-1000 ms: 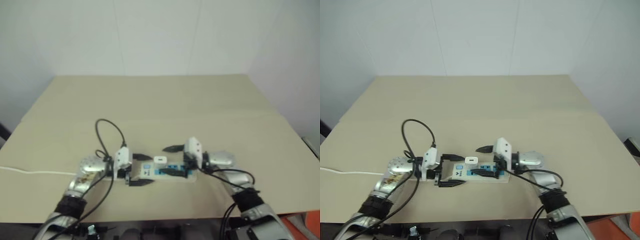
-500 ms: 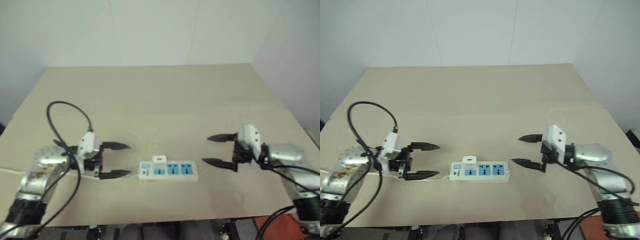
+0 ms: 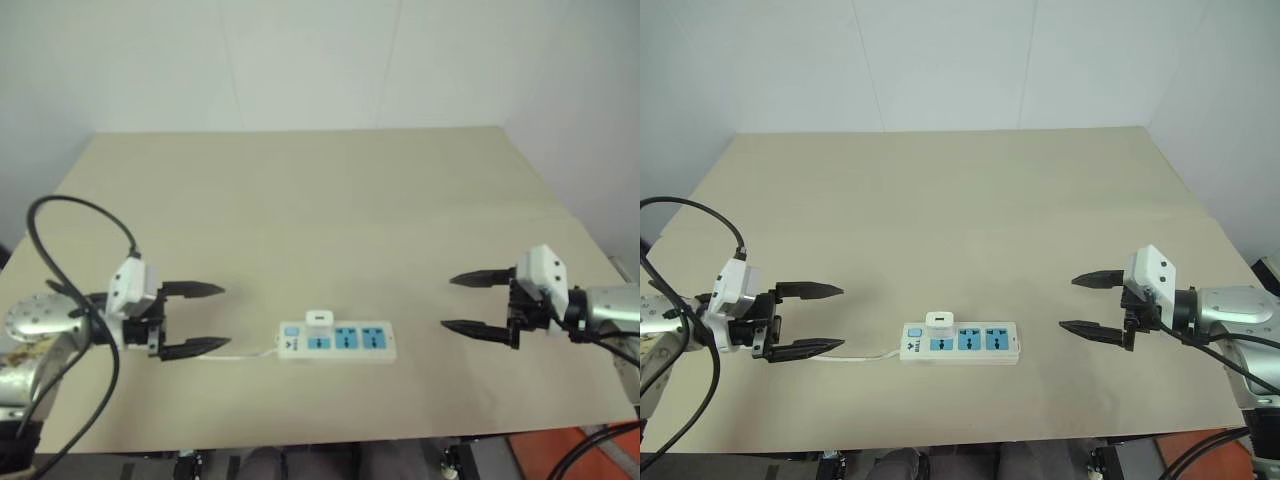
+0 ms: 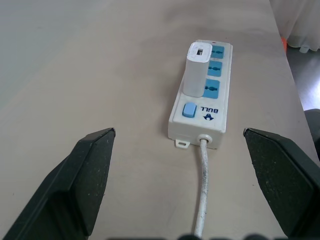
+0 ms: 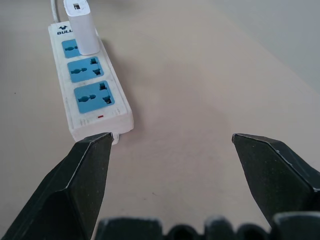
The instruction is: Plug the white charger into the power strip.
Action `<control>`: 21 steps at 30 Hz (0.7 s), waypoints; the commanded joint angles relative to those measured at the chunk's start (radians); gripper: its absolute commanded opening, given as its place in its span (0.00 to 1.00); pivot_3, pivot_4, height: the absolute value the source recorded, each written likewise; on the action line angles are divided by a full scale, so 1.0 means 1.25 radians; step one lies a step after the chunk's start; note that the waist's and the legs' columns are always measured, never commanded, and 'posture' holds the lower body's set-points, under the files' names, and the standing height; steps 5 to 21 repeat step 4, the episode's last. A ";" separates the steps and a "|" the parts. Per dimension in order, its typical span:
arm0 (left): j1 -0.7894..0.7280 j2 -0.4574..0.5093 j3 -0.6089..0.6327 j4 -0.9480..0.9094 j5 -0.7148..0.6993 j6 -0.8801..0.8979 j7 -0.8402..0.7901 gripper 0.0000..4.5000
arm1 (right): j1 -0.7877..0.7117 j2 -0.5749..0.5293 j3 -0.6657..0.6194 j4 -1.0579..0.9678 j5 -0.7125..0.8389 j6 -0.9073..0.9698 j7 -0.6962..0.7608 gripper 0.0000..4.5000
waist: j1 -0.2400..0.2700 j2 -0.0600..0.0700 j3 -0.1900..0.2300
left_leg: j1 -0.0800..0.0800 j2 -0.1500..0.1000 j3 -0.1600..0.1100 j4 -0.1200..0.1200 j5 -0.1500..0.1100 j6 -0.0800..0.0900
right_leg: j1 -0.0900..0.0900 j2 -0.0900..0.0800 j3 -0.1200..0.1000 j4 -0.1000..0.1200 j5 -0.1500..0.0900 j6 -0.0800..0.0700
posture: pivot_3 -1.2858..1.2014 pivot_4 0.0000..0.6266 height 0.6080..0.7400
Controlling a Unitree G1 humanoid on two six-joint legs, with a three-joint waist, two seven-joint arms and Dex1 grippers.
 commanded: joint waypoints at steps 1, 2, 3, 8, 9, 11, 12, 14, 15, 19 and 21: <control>-0.007 -0.001 0.005 -0.026 -0.006 0.000 0.010 1.00 | -0.002 -0.007 -0.023 -0.022 0.013 0.001 0.002 1.00 | 0.000 0.000 0.000 | 0.000 0.000 0.000 0.000 0.000 0.000 | 0.000 0.000 0.000 0.000 0.000 0.000 | 0.52 0.24 1.00; -0.009 -0.002 0.002 -0.027 -0.005 0.001 0.012 1.00 | 0.000 -0.004 -0.026 -0.025 0.017 0.007 -0.004 1.00 | 0.000 0.000 0.000 | 0.000 0.000 0.000 0.001 0.000 0.000 | 0.000 0.000 0.000 0.001 0.000 0.000 | 0.52 0.24 1.00; -0.012 -0.004 -0.002 -0.027 -0.004 0.001 0.013 1.00 | 0.001 -0.003 -0.027 -0.030 0.019 0.016 -0.011 1.00 | 0.000 0.000 0.000 | 0.000 0.000 0.000 0.002 0.000 0.000 | 0.000 0.000 0.000 0.002 0.000 0.000 | 0.52 0.24 1.00; -0.014 -0.006 -0.007 -0.027 -0.004 0.001 0.014 1.00 | 0.003 -0.002 -0.025 -0.036 0.017 0.017 -0.013 1.00 | 0.000 0.000 0.000 | 0.000 0.000 0.000 0.002 0.000 0.000 | 0.000 0.000 0.000 0.002 0.000 0.000 | 0.52 0.24 1.00; -0.014 -0.006 -0.007 -0.027 -0.004 0.001 0.014 1.00 | 0.003 -0.002 -0.025 -0.036 0.017 0.017 -0.013 1.00 | 0.000 0.000 0.000 | 0.000 0.000 0.000 0.002 0.000 0.000 | 0.000 0.000 0.000 0.002 0.000 0.000 | 0.52 0.24 1.00; -0.014 -0.006 -0.007 -0.027 -0.004 0.001 0.014 1.00 | 0.003 -0.002 -0.025 -0.036 0.017 0.017 -0.013 1.00 | 0.000 0.000 0.000 | 0.000 0.000 0.000 0.002 0.000 0.000 | 0.000 0.000 0.000 0.002 0.000 0.000 | 0.52 0.24 1.00; -0.014 -0.006 -0.007 -0.027 -0.004 0.001 0.014 1.00 | 0.003 -0.002 -0.025 -0.036 0.017 0.017 -0.013 1.00 | 0.000 0.000 0.000 | 0.000 0.000 0.000 0.002 0.000 0.000 | 0.000 0.000 0.000 0.002 0.000 0.000 | 0.52 0.24 1.00; -0.014 -0.006 -0.007 -0.027 -0.004 0.001 0.014 1.00 | 0.003 -0.002 -0.025 -0.036 0.017 0.017 -0.013 1.00 | 0.000 0.000 0.000 | 0.000 0.000 0.000 0.002 0.000 0.000 | 0.000 0.000 0.000 0.002 0.000 0.000 | 0.52 0.24 1.00; -0.014 -0.006 -0.007 -0.027 -0.004 0.001 0.014 1.00 | 0.003 -0.002 -0.025 -0.036 0.017 0.017 -0.013 1.00 | 0.000 0.000 0.000 | 0.000 0.000 0.000 0.002 0.000 0.000 | 0.000 0.000 0.000 0.002 0.000 0.000 | 0.52 0.24 1.00; -0.014 -0.006 -0.007 -0.027 -0.004 0.001 0.014 1.00 | 0.003 -0.002 -0.025 -0.036 0.017 0.017 -0.013 1.00 | 0.000 0.000 0.000 | 0.000 0.000 0.000 0.002 0.000 0.000 | 0.000 0.000 0.000 0.002 0.000 0.000 | 0.52 0.24 1.00; -0.014 -0.006 -0.007 -0.027 -0.004 0.001 0.014 1.00 | 0.003 -0.002 -0.025 -0.036 0.017 0.017 -0.013 1.00 | 0.000 0.000 0.000 | 0.000 0.000 0.000 0.002 0.000 0.000 | 0.000 0.000 0.000 0.002 0.000 0.000 | 0.52 0.24 1.00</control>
